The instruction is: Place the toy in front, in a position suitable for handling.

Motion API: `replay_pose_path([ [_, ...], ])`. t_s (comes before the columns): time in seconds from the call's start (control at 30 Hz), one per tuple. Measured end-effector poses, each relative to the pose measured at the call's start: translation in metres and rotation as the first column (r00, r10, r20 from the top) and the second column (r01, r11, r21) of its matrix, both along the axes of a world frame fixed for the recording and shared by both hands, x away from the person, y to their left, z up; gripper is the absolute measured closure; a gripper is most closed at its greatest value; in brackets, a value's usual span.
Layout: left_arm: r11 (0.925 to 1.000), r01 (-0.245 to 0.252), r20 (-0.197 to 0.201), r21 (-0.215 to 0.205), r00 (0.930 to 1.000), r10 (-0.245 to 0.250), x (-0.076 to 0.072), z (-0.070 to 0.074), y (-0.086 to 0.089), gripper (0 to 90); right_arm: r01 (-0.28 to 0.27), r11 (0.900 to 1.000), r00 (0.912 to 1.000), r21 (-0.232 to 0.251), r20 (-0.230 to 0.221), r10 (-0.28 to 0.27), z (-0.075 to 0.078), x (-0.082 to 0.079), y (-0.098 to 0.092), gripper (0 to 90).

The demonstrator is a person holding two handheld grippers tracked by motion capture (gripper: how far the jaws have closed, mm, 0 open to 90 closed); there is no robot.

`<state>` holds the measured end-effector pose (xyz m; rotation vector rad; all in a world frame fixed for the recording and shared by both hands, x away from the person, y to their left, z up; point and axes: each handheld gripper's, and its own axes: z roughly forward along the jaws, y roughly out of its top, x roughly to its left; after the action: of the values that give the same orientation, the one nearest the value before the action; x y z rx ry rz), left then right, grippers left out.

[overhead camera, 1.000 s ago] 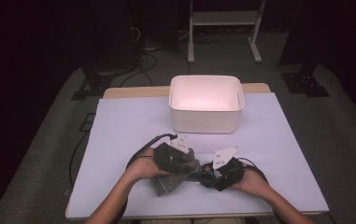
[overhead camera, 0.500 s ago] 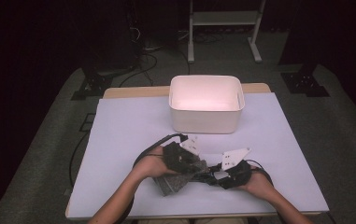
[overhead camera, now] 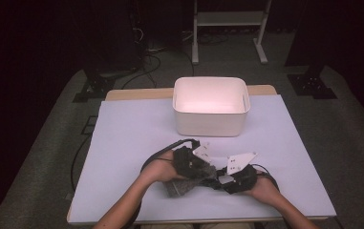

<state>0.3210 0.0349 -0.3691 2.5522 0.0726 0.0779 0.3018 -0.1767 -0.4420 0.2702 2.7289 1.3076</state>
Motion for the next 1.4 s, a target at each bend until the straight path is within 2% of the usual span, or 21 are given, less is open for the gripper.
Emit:
replay_pose_path([
  [0.07,0.9999,-0.011,-0.011,-0.009,0.9999,0.011,0.001,0.0,0.005,78.1,0.0,1.0,1.0,0.002,0.001,0.0,0.0,0.0,0.0,56.8],
  [0.17,1.0,0.008,0.003,-0.003,1.0,-0.008,-0.001,0.0,0.0,78.1,0.001,1.0,1.0,-0.002,0.007,-0.001,0.0,0.0,0.001,56.8],
  [0.2,0.9998,0.018,0.0,-0.012,0.9998,-0.018,-0.002,0.0,-0.004,78.1,0.0,1.0,1.0,-0.003,0.005,0.0,0.0,0.0,0.001,56.8],
  [0.27,0.9962,0.049,-0.046,-0.072,0.9976,-0.053,-0.002,0.0,-0.013,78.1,-0.003,1.0,1.0,-0.003,0.005,0.003,0.0,0.0,0.001,56.8],
  [0.3,0.9949,0.063,-0.049,-0.079,0.9965,-0.067,-0.002,-0.001,-0.018,78.1,-0.004,1.0,1.0,-0.002,0.008,0.004,0.0,0.0,0.001,56.8],
  [0.37,0.9965,0.068,-0.036,-0.049,0.9969,-0.07,-0.002,-0.004,-0.026,78.1,0.004,1.0,1.0,-0.001,0.003,-0.004,0.0,-0.001,0.001,56.8],
  [0.43,0.9966,0.067,-0.036,-0.048,0.997,-0.069,-0.001,-0.003,-0.025,78.1,0.004,1.0,1.0,0.004,-0.004,-0.004,-0.001,0.0,0.0,56.7],
  [0.6,0.9992,0.039,0.002,-0.009,0.9993,-0.039,-0.001,-0.001,-0.008,78.1,-0.003,1.0,1.0,0.003,0.003,0.003,-0.001,0.001,0.0,56.7],
  [0.63,0.9992,0.039,0.002,-0.009,0.9993,-0.039,-0.001,-0.001,-0.008,78.1,-0.003,1.0,1.0,0.003,0.003,0.003,-0.001,0.001,0.0,56.7],
  [0.73,0.9993,-0.032,0.007,-0.019,0.9995,0.032,0.005,-0.001,0.014,78.0,-0.002,1.0,1.0,0.005,0.001,0.002,-0.001,0.001,0.0,56.6],
  [0.83,0.9982,-0.049,-0.006,-0.034,0.9988,0.049,0.007,-0.001,0.022,78.1,-0.004,1.0,1.0,0.006,-0.003,0.004,-0.001,0.002,0.0,56.6],
  [0.93,0.9991,-0.026,-0.004,-0.033,0.9997,0.026,0.004,-0.001,0.013,78.0,-0.005,1.0,1.0,0.003,0.0,0.005,-0.001,0.002,0.0,56.7],
  [1.1,0.9979,0.052,0.03,-0.038,0.9983,-0.051,-0.006,-0.003,-0.019,77.6,-0.005,1.0,1.0,0.0,0.008,0.005,-0.001,0.0,0.001,56.7],
  [1.17,0.9973,0.063,0.029,-0.039,0.9976,-0.062,-0.006,-0.003,-0.023,77.5,-0.005,1.0,1.0,0.008,0.005,0.005,-0.002,0.001,0.0,56.7],
  [1.27,0.997,0.063,0.021,-0.046,0.9978,-0.062,-0.005,-0.004,-0.023,77.5,-0.003,1.0,1.0,0.009,0.004,0.003,-0.002,0.0,0.0,56.7],
  [1.4,0.9993,0.034,0.031,-0.019,0.999,-0.033,-0.002,-0.002,-0.007,77.5,-0.005,1.0,1.0,0.002,0.008,0.005,-0.001,0.0,0.0,56.6],
])
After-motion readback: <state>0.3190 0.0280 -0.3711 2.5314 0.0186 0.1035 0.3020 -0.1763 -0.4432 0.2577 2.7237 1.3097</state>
